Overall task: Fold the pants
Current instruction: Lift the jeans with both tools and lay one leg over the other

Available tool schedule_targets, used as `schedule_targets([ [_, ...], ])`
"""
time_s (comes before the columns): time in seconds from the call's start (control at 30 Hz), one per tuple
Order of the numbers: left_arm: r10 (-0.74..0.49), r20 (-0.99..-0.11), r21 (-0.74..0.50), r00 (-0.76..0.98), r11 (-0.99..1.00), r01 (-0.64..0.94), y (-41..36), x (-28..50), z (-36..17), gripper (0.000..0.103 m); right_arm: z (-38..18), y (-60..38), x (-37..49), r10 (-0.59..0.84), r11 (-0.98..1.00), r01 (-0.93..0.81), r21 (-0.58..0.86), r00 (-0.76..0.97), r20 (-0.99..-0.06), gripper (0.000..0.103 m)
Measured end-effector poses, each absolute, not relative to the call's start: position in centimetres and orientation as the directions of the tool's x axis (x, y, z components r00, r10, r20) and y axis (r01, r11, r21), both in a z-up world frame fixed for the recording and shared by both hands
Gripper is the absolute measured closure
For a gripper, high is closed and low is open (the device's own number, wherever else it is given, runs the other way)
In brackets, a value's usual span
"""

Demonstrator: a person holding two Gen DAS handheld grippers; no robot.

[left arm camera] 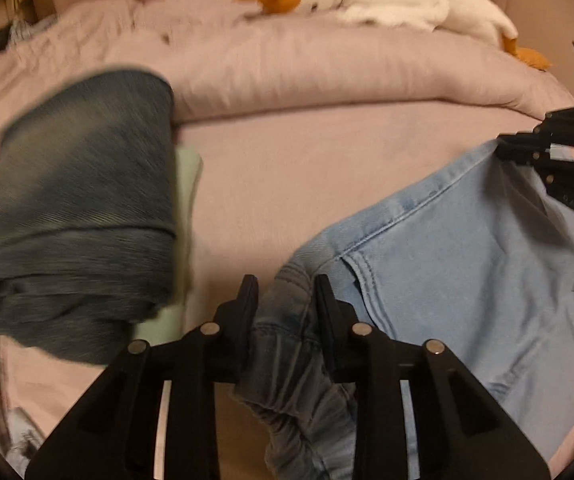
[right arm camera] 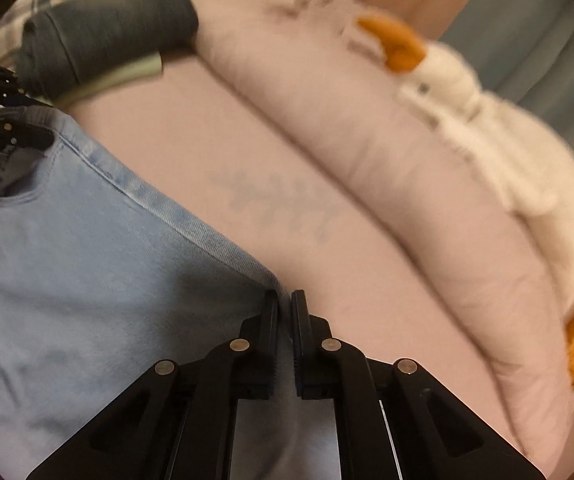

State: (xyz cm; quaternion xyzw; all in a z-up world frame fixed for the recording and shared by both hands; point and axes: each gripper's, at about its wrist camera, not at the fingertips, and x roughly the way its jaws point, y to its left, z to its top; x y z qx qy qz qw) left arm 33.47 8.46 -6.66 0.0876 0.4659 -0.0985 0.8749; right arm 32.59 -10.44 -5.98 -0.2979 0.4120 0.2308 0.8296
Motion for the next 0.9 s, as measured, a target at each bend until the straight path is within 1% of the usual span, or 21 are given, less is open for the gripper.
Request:
schedule_targets([
  [0.07,-0.079,-0.8,0.108,0.594,0.956,0.273,8.0,31.7,-4.9,0.078,-3.8,-10.6,30.5,0.138,0.716,-0.605,-0.347,0.61,-0.78,0.098],
  [0.13,-0.062,-0.756,0.187,0.652,0.934,0.305,7.2,28.9,-2.9,0.078,-1.7,-11.1,28.5,0.14,0.714,-0.585,-0.385,0.658,-0.74,0.098],
  [0.3,-0.059,-0.682,0.303,0.729,0.885,0.355,6.2,22.3,-0.2,0.081,1.8,-12.3,23.9,0.15,0.709,-0.554,-0.436,0.723,-0.675,0.098],
  [0.37,-0.071,-0.648,0.354,0.758,0.854,0.383,5.4,19.2,0.1,0.082,3.2,-13.1,20.0,0.156,0.695,-0.55,-0.463,0.744,-0.65,0.098],
  [0.5,-0.096,-0.606,0.454,0.79,0.774,0.442,5.2,12.7,-1.0,0.084,4.0,-14.3,14.6,0.178,0.664,-0.574,-0.479,0.744,-0.644,0.098],
  [0.6,-0.106,-0.614,0.481,0.782,0.735,0.478,5.0,9.0,-2.9,0.085,3.0,-15.0,10.3,0.196,0.639,-0.616,-0.46,0.709,-0.678,0.098],
  [0.67,-0.107,-0.646,0.479,0.756,0.714,0.51,4.9,7.7,-4.9,0.086,0.9,-14.9,7.3,0.189,0.601,-0.646,-0.47,0.687,-0.702,0.098],
  [0.8,-0.061,-0.682,0.532,0.729,0.643,0.551,4.2,6.2,-8.9,0.086,-3.5,-14.6,4.9,0.167,0.597,-0.688,-0.413,0.61,-0.774,0.098],
  [0.83,-0.048,-0.692,0.544,0.72,0.622,0.564,4.0,6.0,-10.0,0.086,-4.7,-14.4,4.2,0.154,0.583,-0.694,-0.422,0.604,-0.782,0.098],
  [0.9,-0.024,-0.686,0.584,0.727,0.578,0.57,3.6,5.4,-11.1,0.086,-6.8,-13.9,3.7,0.126,0.568,-0.704,-0.426,0.586,-0.8,0.098],
])
